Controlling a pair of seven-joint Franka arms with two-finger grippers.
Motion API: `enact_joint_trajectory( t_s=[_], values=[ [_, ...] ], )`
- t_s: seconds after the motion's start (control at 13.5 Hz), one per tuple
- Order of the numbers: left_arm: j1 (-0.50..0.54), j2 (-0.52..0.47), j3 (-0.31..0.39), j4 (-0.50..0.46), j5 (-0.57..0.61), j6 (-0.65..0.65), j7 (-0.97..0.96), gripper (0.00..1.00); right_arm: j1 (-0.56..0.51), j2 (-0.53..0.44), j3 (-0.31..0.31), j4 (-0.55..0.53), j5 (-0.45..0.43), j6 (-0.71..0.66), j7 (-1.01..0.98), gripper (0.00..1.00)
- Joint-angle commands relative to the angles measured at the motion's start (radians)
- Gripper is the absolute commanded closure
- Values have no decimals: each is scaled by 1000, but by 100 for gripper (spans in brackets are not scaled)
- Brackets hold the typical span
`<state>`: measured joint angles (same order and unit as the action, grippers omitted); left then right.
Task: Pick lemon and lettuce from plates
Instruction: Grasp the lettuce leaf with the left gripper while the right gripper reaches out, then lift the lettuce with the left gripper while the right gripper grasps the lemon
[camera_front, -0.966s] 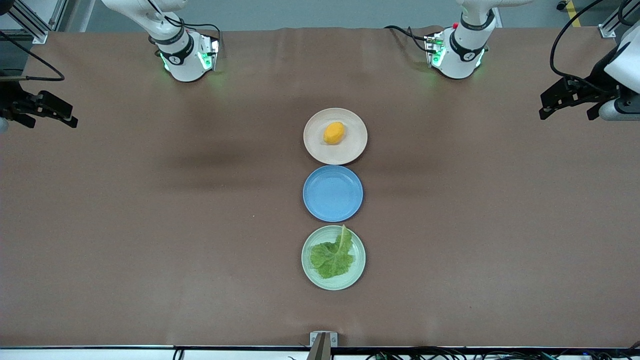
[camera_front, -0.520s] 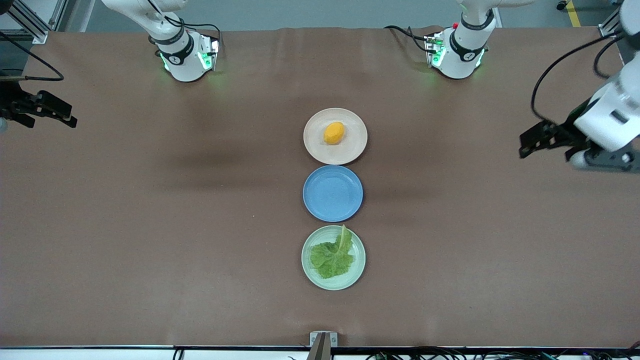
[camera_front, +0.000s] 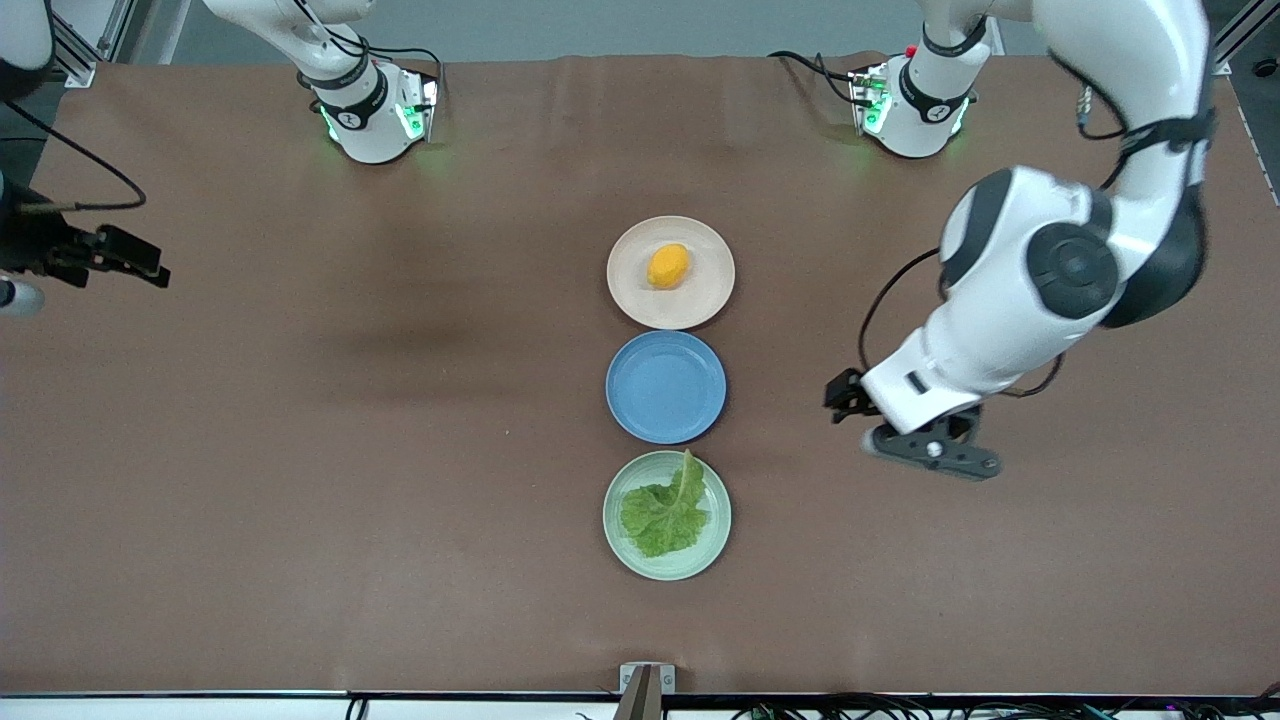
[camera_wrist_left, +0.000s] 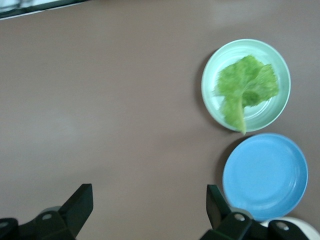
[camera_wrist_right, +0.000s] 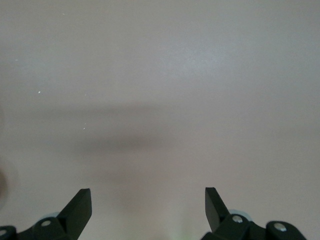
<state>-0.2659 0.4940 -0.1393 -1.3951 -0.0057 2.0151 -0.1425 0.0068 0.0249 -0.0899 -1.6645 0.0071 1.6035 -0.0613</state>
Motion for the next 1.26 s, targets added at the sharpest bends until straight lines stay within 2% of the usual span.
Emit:
enact_joint_trajectory(
  t_s=[0.0,0.22,0.3,0.45,0.67,0.82,0.97,1.11,1.19],
  values=[
    [-73,116,6,44,12,133,-92,0,-13,136,-1,87,-9,-14,-12,0],
    [-159,248,15,38,49,434,-135,2,18,156,4,114,-27,-13,18,0],
    [-176,288,17,38,49,505,-146,3,42,156,6,108,-15,-14,125,0],
    [-200,359,17,38,50,641,-146,13,109,158,7,89,22,-5,344,0],
    [-223,438,24,38,67,730,-135,25,198,158,7,34,106,70,553,0],
    [-230,462,23,38,140,741,-137,34,278,156,7,9,122,102,719,0],
    [-231,472,24,38,165,741,-137,42,379,146,7,-53,139,172,889,0],
    [-230,482,24,38,214,741,-114,59,494,139,7,-116,139,242,1064,0],
    [-227,482,24,38,251,741,-98,72,556,141,7,-138,139,275,1154,0]
  ],
)
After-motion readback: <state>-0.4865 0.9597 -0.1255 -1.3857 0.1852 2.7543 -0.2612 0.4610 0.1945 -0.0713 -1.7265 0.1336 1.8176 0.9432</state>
